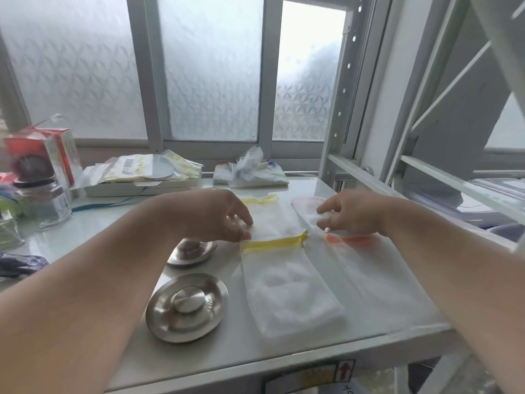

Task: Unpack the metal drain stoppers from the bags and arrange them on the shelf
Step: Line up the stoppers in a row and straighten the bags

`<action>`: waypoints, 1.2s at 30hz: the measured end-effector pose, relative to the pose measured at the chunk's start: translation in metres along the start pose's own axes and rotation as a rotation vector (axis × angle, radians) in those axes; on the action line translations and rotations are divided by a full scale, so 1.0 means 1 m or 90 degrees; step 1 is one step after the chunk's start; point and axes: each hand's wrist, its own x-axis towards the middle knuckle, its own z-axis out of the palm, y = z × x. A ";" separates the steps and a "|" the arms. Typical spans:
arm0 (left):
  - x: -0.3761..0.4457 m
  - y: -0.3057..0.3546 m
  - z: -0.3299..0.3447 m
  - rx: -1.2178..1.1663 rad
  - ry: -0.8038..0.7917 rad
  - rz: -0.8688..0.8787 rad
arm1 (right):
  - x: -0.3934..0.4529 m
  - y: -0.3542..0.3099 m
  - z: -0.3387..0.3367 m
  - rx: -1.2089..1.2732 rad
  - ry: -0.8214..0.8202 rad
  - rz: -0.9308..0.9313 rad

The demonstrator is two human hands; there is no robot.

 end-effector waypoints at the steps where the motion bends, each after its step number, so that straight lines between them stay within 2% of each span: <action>1: 0.000 0.000 -0.001 -0.004 -0.002 -0.004 | 0.004 -0.001 0.001 -0.005 0.001 -0.001; 7: 0.000 -0.001 -0.004 -0.047 0.020 0.020 | 0.003 -0.004 -0.005 -0.008 0.029 -0.013; 11: 0.004 -0.003 -0.009 -0.061 0.024 0.070 | -0.028 -0.018 -0.021 0.039 0.159 -0.055; 13: 0.003 -0.003 -0.011 -0.036 0.002 0.077 | -0.057 -0.032 -0.021 0.063 0.186 -0.104; 18: 0.000 -0.001 -0.010 -0.017 -0.045 0.091 | -0.139 -0.060 0.018 0.010 0.032 -0.212; 22: -0.003 0.000 -0.010 -0.021 -0.081 0.089 | -0.166 -0.066 0.047 -0.005 0.049 -0.247; 30: 0.000 0.001 -0.005 -0.030 -0.067 0.102 | -0.180 -0.067 0.055 0.031 0.108 -0.215; 34: 0.000 -0.003 -0.008 -0.048 -0.041 0.099 | -0.172 -0.033 0.032 0.084 0.177 -0.109; 36: -0.001 -0.004 -0.008 -0.066 -0.045 0.107 | -0.165 -0.012 0.025 0.057 0.167 -0.047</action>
